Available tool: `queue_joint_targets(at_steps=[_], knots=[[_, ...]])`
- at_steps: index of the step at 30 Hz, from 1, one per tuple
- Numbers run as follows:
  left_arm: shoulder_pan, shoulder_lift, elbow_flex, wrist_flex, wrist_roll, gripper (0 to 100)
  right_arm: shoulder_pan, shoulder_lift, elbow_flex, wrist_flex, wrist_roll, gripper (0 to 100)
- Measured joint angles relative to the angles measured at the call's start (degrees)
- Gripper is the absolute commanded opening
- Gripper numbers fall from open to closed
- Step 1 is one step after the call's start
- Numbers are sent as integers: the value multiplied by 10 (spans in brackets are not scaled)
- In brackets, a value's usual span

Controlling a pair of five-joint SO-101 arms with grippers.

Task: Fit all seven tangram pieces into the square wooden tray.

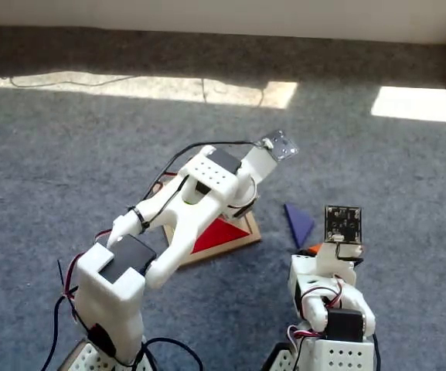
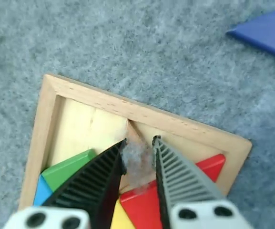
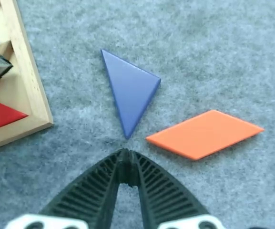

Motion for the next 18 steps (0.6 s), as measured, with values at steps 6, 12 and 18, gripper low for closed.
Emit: queue_joint_targets(at_steps=[6, 12, 18], knots=[[1, -3, -4, -1, -2, 34, 0, 0, 0, 0, 0, 5], [-4, -50, -2, 17, 5, 66, 0, 0, 0, 0, 0, 5], [-2, -64, -2, 35, 37, 189, 0, 0, 0, 0, 0, 5]])
